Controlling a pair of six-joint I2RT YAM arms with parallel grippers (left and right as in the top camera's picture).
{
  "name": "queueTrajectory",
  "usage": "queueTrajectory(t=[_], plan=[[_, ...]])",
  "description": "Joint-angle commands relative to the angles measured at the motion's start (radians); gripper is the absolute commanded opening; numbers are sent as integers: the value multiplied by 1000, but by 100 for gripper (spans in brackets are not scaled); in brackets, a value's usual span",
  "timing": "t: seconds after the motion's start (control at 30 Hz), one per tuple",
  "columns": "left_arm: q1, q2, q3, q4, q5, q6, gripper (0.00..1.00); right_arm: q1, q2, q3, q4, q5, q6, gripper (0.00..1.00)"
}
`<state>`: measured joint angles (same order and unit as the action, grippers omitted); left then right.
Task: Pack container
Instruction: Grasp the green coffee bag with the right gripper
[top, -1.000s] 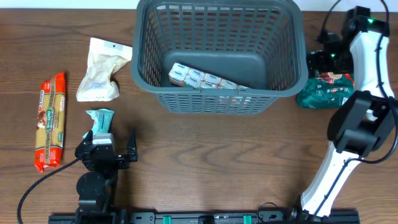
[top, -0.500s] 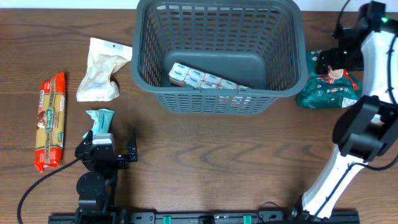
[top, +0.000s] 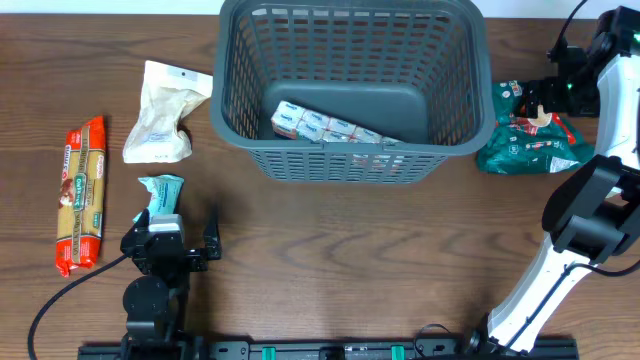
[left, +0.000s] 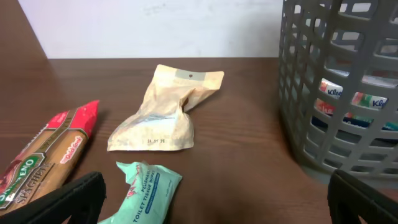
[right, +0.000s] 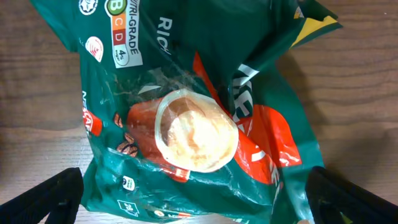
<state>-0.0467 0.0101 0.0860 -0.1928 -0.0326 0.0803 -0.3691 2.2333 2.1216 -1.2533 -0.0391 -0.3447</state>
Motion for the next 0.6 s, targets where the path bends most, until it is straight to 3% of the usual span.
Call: queueTrajectory(t=[0.0,0.3,0.57], plan=[[5,-6,-27,-5,-1,13,99,2,-35,18,3,-25,-18,99],[5,-6,-27,-5,-1,13,99,3,-31,-3,18,-25,-24,99],[5,-6,-27,-5,-1,13,99,3,-30,-154,108,-26,-27,99]])
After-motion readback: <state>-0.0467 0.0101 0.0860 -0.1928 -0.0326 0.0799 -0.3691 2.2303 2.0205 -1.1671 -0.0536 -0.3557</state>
